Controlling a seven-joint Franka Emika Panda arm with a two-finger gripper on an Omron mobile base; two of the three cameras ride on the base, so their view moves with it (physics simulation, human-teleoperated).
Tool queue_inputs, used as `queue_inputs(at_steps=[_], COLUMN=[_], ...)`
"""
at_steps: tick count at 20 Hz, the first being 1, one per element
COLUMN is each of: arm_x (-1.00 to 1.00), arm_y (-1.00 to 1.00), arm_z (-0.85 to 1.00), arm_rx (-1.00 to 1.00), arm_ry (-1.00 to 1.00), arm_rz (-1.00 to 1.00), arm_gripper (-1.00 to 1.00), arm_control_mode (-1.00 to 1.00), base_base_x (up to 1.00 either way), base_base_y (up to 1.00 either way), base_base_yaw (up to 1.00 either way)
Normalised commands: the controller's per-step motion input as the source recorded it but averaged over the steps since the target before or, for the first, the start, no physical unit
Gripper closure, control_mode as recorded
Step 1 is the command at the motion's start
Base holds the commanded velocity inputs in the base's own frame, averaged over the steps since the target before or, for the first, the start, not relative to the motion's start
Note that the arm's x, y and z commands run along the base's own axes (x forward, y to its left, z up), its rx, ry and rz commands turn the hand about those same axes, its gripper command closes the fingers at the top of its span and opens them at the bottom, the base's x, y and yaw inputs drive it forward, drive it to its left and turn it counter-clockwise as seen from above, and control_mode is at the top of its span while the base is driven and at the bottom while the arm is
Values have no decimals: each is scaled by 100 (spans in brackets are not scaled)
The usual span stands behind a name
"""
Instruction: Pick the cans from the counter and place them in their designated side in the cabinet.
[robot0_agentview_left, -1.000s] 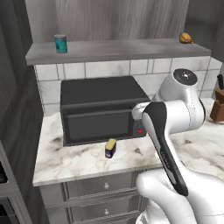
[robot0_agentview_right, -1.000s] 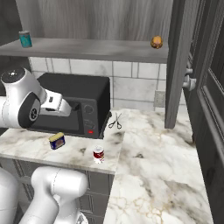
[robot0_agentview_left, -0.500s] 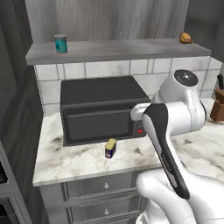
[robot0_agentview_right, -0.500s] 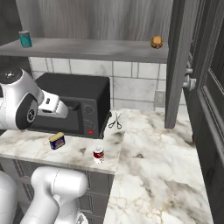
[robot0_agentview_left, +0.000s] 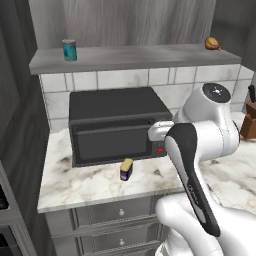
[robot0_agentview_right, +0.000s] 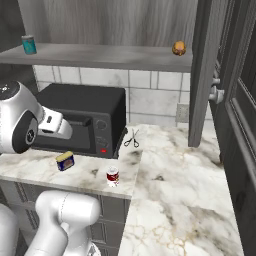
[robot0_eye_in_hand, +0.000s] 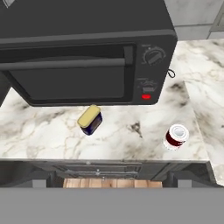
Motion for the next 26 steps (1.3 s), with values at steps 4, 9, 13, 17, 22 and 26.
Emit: queue_inputs(at_steps=[4,9,13,17,22,26], arm_x=[-15,-14,-15,-13,-9,-3], arm_y=[18,15,10,12,6,1], arm_z=[0,0,0,0,-4,-15], arm_rx=[0,1,2,1,2,2], arm_ry=[0,0,0,0,0,0], arm_rz=[-1,-1,-1,-1,0,0], arm_gripper=[-100,-100,-100,-100,-100,-100], arm_control_mode=[-100,-100,-100,-100,-100,-100], base_base_x=[0,0,0,0,0,0], base_base_y=[0,0,0,0,0,0], base_base_yaw=[0,0,0,0,0,0])
